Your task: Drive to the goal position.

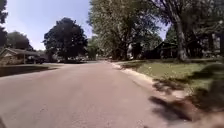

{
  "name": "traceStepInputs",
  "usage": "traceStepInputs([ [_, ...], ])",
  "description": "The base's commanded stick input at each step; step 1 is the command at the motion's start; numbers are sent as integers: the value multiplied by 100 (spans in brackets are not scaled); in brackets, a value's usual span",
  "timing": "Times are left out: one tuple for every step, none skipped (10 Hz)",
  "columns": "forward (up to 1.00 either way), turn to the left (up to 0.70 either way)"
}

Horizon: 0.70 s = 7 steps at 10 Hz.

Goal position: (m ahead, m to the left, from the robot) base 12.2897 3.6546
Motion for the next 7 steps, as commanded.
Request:
traceStepInputs([
  [50,0],
  [50,0],
  [50,0],
  [50,0],
  [50,0],
  [50,25],
  [50,50],
])
